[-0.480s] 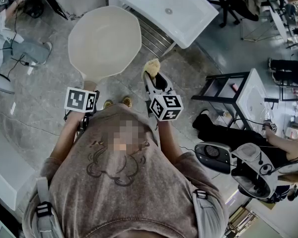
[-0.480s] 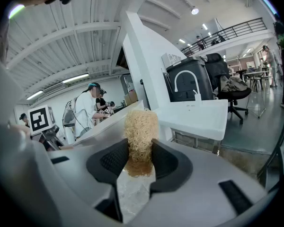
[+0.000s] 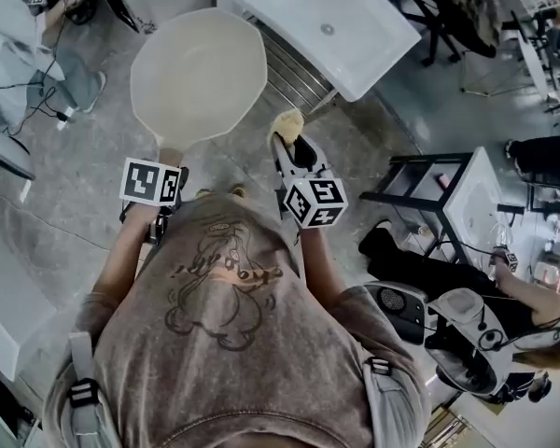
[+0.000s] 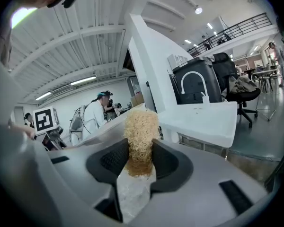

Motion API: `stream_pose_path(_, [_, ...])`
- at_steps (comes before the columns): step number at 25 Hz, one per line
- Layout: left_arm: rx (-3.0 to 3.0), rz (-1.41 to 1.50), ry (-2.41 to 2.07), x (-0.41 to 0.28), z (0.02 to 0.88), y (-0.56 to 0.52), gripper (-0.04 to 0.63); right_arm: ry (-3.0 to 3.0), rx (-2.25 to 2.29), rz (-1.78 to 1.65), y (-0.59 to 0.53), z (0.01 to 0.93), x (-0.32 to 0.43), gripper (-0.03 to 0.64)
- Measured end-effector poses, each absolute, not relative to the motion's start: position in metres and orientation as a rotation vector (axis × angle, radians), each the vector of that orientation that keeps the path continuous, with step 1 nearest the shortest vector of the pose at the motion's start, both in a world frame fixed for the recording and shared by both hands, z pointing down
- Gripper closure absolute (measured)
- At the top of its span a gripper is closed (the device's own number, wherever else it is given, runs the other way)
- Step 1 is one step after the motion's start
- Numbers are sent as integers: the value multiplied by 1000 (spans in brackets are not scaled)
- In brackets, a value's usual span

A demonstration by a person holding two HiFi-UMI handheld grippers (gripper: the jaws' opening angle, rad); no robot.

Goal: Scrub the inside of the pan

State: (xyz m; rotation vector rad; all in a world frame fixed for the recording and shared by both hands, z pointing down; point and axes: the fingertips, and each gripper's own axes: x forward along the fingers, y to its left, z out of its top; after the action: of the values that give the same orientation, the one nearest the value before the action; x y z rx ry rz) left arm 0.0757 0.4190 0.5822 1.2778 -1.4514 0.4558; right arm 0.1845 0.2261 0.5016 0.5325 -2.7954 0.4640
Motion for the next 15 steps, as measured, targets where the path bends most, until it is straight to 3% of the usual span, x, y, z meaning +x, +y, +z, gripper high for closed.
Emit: stream_pose_path(15, [1271, 403, -1496, 43, 581, 375, 508, -2790, 463, 431, 186, 508, 164, 460])
